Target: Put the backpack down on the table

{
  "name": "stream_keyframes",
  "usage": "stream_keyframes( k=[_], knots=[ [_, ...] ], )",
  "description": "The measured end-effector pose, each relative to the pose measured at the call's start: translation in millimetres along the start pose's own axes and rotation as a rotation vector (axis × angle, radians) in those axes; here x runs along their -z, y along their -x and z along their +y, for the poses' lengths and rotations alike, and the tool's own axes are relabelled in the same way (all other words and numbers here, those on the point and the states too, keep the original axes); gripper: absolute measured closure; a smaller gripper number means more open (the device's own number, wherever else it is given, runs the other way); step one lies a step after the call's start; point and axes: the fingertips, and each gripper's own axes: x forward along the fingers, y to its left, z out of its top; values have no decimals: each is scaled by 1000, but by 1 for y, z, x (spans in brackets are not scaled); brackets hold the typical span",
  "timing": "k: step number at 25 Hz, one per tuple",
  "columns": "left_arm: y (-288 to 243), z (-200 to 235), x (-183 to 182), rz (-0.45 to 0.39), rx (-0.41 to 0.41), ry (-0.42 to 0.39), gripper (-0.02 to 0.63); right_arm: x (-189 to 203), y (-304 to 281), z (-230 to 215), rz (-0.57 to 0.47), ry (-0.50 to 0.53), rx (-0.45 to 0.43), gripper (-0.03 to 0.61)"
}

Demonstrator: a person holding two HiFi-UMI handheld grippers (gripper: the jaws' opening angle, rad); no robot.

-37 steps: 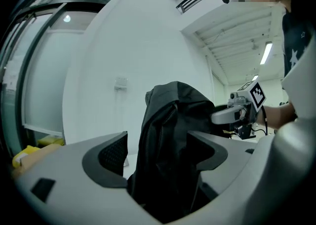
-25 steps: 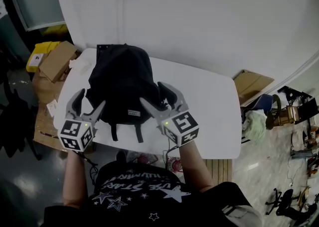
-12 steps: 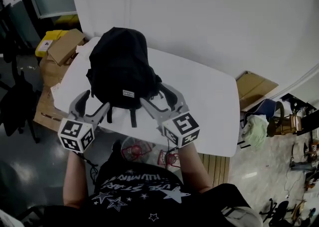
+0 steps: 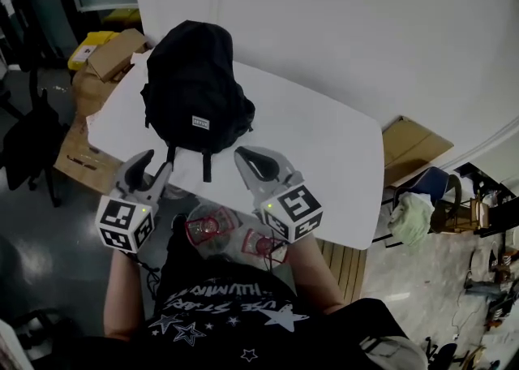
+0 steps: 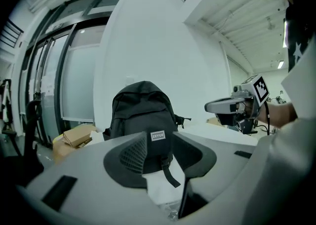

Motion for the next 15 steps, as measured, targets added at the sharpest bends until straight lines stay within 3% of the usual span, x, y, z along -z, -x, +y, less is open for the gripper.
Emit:
stream_keyframes(
  k=[2, 4, 10, 15],
  knots=[
    [9, -8, 5, 14, -20, -3, 512, 3, 5, 8, 11, 2, -29, 574],
    [16, -16, 11, 38, -25, -5, 543, 8, 8, 16, 30, 6, -58, 578],
    [27, -32, 31, 78, -9, 15, 546, 22, 14, 44, 43, 15, -174, 578],
    [33, -36, 40, 78, -10, 34, 546, 39, 11, 52, 88, 7, -179, 578]
  ],
)
